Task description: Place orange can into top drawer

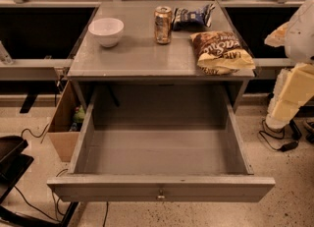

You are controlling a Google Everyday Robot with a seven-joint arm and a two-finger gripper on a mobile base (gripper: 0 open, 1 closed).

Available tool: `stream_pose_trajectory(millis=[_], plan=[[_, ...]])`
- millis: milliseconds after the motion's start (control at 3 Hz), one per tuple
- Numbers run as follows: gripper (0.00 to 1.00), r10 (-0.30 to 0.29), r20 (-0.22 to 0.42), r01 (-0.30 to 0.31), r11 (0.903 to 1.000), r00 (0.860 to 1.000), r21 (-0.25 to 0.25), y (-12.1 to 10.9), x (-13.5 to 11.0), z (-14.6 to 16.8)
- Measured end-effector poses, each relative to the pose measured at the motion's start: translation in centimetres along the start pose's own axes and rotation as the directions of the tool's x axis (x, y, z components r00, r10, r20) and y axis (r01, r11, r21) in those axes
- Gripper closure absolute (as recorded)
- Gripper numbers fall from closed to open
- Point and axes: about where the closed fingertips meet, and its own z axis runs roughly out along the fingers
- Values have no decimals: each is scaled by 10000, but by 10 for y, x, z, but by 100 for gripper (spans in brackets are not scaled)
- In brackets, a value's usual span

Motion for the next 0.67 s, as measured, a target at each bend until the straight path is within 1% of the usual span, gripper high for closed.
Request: stream_pose_trajectory(millis=[333, 667], plan=[[0, 0, 0, 0, 10000, 10000, 1, 0, 0, 0], [0, -220, 476, 194, 9984, 9986, 536, -19, -2, -1]])
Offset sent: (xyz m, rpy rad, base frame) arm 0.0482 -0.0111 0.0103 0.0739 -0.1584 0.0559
